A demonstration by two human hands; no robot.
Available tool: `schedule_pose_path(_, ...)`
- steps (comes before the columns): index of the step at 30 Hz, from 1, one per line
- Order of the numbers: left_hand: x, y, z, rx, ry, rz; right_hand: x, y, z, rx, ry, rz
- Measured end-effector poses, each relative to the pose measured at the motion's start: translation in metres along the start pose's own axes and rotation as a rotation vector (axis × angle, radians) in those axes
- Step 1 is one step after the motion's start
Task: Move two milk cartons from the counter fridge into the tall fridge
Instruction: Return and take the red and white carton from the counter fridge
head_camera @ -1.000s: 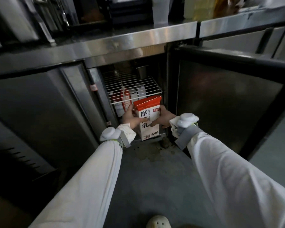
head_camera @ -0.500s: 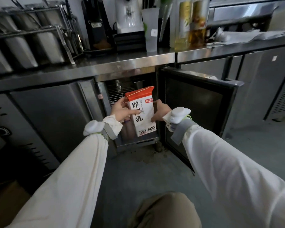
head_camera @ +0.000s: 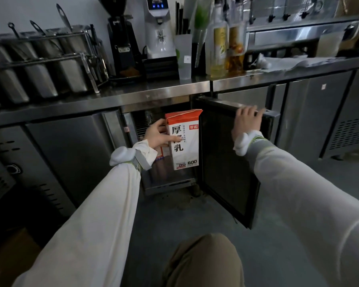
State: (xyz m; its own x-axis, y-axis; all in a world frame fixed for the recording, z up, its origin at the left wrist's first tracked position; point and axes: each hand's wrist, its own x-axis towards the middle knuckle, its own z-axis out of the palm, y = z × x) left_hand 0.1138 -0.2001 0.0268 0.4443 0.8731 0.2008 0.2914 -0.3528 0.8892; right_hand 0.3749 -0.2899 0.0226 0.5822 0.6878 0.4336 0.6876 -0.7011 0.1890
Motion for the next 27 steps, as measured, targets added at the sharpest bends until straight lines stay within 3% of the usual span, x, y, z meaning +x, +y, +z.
schedule_pose_path(9, -0.013, 0.001, 0.008, -0.056, -0.145, 0.034, -0.013, 0.008, -0.002, 0.023, 0.026, 0.067)
schedule_pose_path(15, -0.027, -0.003, -0.004, -0.118, -0.297, -0.015, -0.027, 0.002, -0.022, 0.369, 0.302, -0.028)
schedule_pose_path(20, -0.037, -0.012, -0.033, -0.096, -0.44, -0.075, -0.049, -0.03, -0.049, 0.655, 0.384, -0.04)
schedule_pose_path(24, -0.046, -0.018, -0.051, -0.038, -0.586, -0.091, -0.062, -0.059, -0.067, 0.972, 0.321, -0.011)
schedule_pose_path(27, -0.048, -0.021, -0.062, 0.016, -0.674, -0.111, -0.06, -0.085, -0.071, 1.135, 0.173, -0.033)
